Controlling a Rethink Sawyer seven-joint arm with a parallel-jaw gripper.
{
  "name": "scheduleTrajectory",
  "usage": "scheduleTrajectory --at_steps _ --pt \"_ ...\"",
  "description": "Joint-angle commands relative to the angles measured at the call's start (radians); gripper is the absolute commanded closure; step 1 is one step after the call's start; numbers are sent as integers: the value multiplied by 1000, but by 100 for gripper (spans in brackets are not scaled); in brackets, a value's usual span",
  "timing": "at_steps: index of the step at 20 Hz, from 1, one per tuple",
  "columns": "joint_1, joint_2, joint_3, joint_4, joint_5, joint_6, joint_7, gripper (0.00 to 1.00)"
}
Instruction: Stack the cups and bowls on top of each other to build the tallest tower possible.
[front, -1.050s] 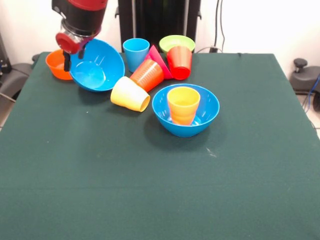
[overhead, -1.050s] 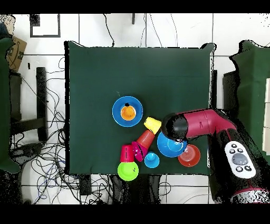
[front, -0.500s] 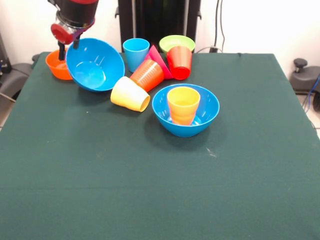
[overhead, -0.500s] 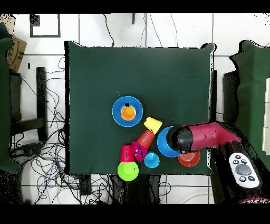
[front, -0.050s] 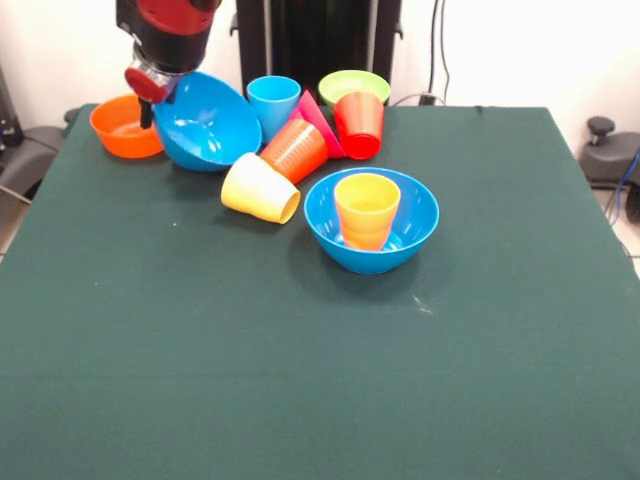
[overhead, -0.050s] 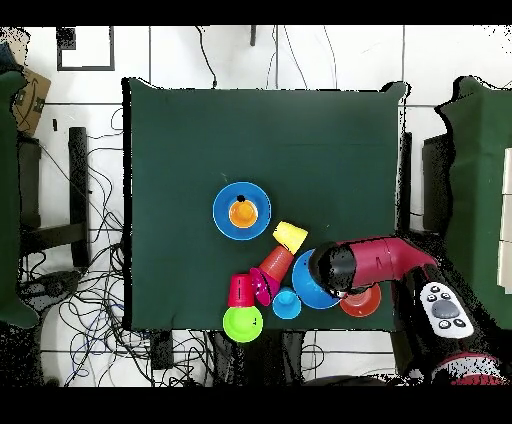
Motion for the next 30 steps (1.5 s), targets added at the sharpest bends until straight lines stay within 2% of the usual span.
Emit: scheduleTrajectory --at_steps 1,8,17,18,30 --pt "44 56 21 -59 -40 -63 111 0" --pt "46 47 25 -40 -20 -94 117 0" --pt "55 49 33 -45 -3 -80 110 0" --pt "55 49 34 -45 -1 -80 109 100" --pt "34 52 64 -38 29 -124 104 100"
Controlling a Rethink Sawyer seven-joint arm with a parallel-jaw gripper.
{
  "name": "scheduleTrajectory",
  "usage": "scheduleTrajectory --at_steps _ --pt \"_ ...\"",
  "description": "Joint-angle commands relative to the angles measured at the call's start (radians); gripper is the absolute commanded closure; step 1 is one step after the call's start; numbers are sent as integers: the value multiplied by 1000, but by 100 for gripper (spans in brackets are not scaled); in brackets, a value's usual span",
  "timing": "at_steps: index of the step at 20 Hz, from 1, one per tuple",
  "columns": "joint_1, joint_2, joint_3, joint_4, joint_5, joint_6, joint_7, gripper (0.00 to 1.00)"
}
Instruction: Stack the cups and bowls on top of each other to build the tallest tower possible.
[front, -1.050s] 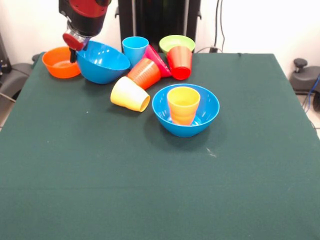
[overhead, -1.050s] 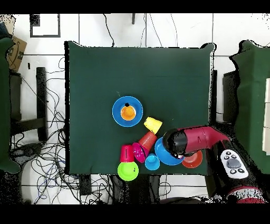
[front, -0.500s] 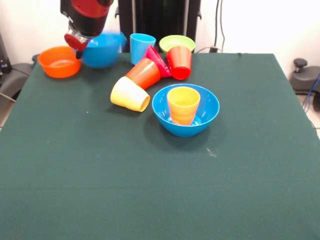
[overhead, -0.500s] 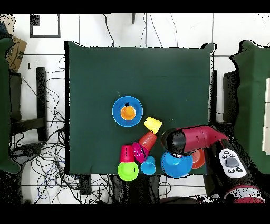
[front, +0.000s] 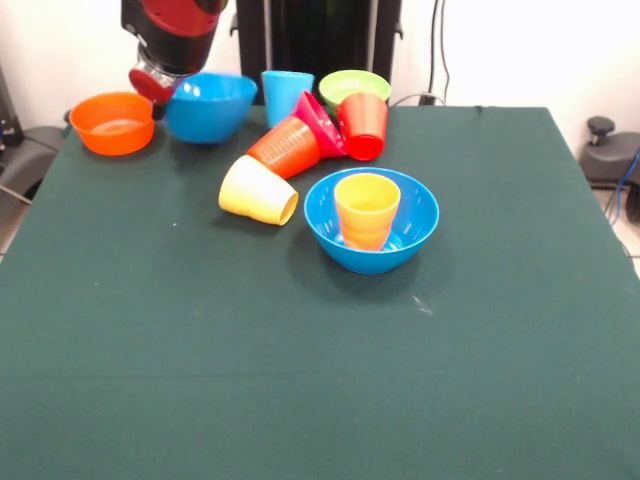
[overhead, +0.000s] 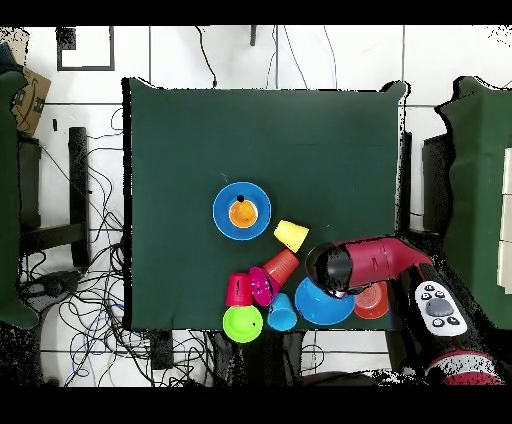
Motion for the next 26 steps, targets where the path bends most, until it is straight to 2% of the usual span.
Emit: scheduleTrajectory --at_steps 1,6,11,15,22,26 --pt "7 48 88 -32 31 -104 99 100" --pt "-55 -17 128 28 83 -110 33 100" --pt "-102 -115 163 74 149 -19 -58 100" --pt "-97 -149 168 82 171 33 -66 100" --pt "-75 -168 164 66 190 92 -66 100" --pt "-65 -176 171 52 228 125 -50 100"
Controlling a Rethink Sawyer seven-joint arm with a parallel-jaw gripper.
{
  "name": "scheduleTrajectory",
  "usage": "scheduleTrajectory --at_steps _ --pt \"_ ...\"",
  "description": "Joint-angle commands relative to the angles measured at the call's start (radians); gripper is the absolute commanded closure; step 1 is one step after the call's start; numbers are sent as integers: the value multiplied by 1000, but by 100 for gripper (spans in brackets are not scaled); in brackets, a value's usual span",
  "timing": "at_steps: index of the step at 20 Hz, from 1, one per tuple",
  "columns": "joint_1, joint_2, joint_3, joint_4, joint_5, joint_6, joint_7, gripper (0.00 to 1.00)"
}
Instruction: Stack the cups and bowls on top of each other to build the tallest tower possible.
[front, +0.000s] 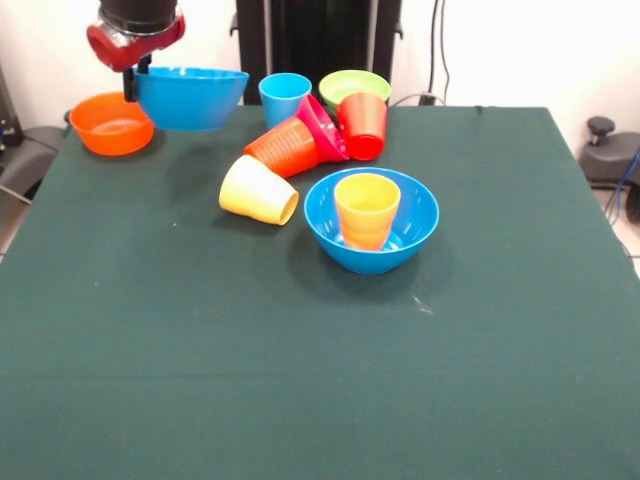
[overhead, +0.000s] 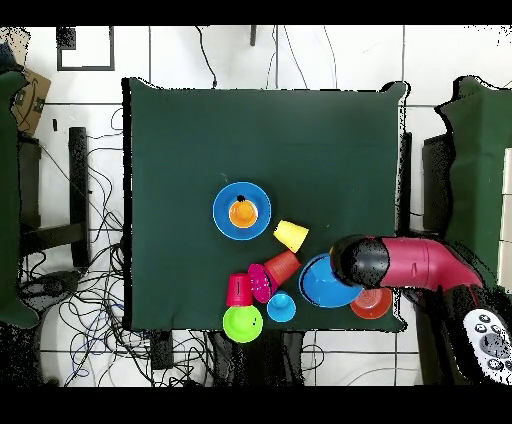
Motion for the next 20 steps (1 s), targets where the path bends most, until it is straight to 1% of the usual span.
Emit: scheduleTrajectory --at_steps 1,3,6,10,14,16,18,20 --pt "43 -17 102 13 68 146 -44 100" --pt "44 -28 107 11 87 163 -45 100" --pt "7 -57 131 53 131 120 -44 100" --pt "-33 -85 162 87 199 121 -52 100" --pt "-64 -120 199 108 296 118 -18 100" --pt "-86 -133 226 125 361 72 20 100" --pt "-97 -142 232 135 394 48 44 100" --pt "-101 -155 229 144 423 46 64 100"
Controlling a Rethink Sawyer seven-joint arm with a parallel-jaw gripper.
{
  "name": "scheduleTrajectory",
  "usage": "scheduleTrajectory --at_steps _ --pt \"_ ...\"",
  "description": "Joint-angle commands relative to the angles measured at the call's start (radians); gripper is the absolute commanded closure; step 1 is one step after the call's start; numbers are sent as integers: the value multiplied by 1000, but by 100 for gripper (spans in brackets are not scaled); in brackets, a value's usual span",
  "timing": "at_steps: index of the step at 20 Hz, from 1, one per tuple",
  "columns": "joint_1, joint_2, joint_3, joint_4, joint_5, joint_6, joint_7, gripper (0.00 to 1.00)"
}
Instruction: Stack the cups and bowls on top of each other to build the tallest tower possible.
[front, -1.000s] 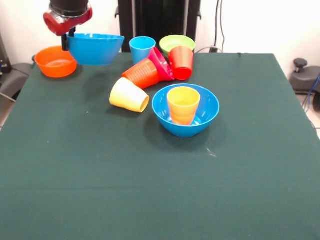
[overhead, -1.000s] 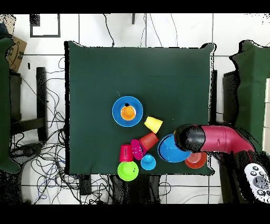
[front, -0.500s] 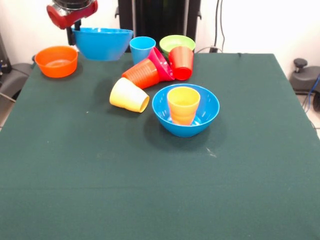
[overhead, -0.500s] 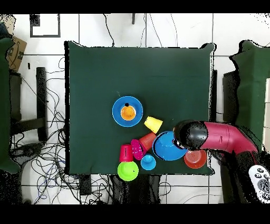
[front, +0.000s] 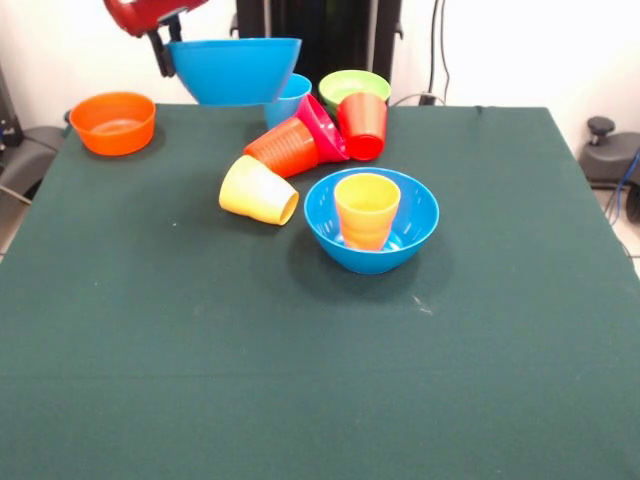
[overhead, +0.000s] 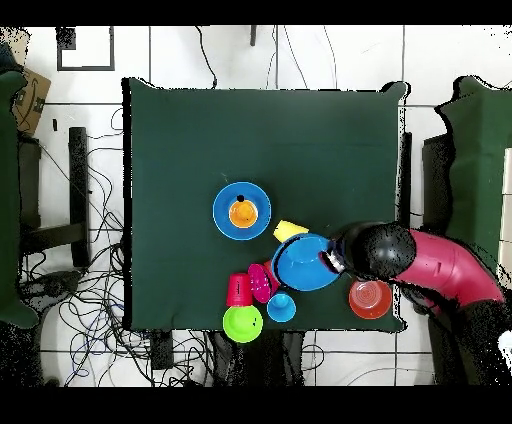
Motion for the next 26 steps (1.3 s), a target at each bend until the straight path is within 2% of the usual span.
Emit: scheduleTrajectory --at_steps 1,3,5,10,15,19,23,26 --pt "1 -44 95 68 103 -2 73 100" --pt "10 -53 86 74 117 0 92 100" --pt "22 -51 79 80 153 -39 142 100" --pt "109 10 15 31 143 -87 259 100" --pt "228 77 -82 -62 93 26 365 100" --pt "312 138 -138 -141 80 126 418 100" --pt "368 166 -170 -202 86 193 458 100" --pt "393 172 -177 -207 91 219 479 100"
